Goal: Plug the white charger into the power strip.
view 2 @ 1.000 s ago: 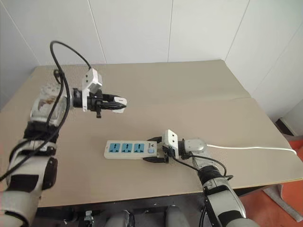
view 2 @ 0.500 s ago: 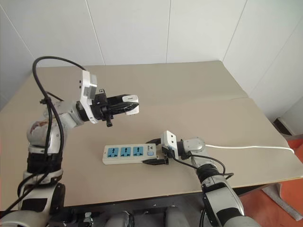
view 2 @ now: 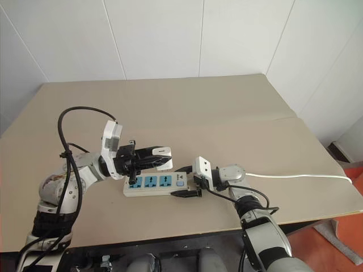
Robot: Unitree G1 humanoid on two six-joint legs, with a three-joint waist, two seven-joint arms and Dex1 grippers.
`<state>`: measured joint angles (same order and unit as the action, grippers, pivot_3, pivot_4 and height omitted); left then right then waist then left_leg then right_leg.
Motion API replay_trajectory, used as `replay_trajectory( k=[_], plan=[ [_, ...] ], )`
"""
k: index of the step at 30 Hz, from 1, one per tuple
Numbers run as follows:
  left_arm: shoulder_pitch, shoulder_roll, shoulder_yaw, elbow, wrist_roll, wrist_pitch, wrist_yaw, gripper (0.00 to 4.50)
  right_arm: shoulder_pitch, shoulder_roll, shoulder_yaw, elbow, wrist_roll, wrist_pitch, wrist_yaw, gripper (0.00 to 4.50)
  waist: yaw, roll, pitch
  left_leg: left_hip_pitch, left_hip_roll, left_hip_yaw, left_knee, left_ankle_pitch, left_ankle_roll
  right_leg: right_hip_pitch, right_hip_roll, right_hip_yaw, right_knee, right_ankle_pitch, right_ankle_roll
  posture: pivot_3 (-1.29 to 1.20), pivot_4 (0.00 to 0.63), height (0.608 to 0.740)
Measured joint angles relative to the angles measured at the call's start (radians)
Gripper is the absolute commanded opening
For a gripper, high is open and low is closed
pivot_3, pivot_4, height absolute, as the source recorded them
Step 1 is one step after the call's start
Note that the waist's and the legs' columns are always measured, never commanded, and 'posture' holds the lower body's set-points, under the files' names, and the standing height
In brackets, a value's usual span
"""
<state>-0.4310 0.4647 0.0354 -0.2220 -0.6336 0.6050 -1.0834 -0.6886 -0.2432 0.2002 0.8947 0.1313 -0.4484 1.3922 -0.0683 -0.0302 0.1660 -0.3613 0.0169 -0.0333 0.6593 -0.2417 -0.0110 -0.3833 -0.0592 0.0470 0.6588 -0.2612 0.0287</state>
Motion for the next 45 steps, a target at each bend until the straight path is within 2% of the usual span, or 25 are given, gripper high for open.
replay_trajectory(
  k=[9, 19, 45],
  plan=[
    [0.027, -0.003, -0.102, 0.126, 0.121, -0.193, -0.059, 1.01, -0.001, -0.003, 0.001, 0.001, 0.000, -0.001, 0.000, 3.44, 0.002, 0.001, 0.000, 0.000, 0.000, 0.004, 0.000, 0.000, 0.000, 0.000, 0.000, 0.000, -0.001, 0.000, 0.000, 0.00, 0.150, 0.740],
    [0.029, -0.023, -0.171, 0.242, 0.185, -0.340, -0.137, 1.01, -0.005, -0.006, 0.007, 0.001, 0.000, 0.000, -0.002, 3.44, 0.001, 0.001, -0.001, -0.001, 0.000, 0.005, 0.000, 0.000, 0.000, 0.000, 0.000, 0.000, -0.001, 0.000, 0.000, 0.00, 0.150, 0.740],
    [0.010, -0.019, -0.169, 0.339, 0.202, -0.382, -0.158, 1.01, -0.005, -0.007, 0.009, 0.001, 0.000, 0.000, -0.004, 3.44, 0.001, 0.001, -0.001, -0.001, 0.000, 0.004, 0.000, 0.000, 0.000, 0.000, 0.000, 0.000, -0.002, 0.000, 0.000, 0.00, 0.150, 0.740]
  ],
)
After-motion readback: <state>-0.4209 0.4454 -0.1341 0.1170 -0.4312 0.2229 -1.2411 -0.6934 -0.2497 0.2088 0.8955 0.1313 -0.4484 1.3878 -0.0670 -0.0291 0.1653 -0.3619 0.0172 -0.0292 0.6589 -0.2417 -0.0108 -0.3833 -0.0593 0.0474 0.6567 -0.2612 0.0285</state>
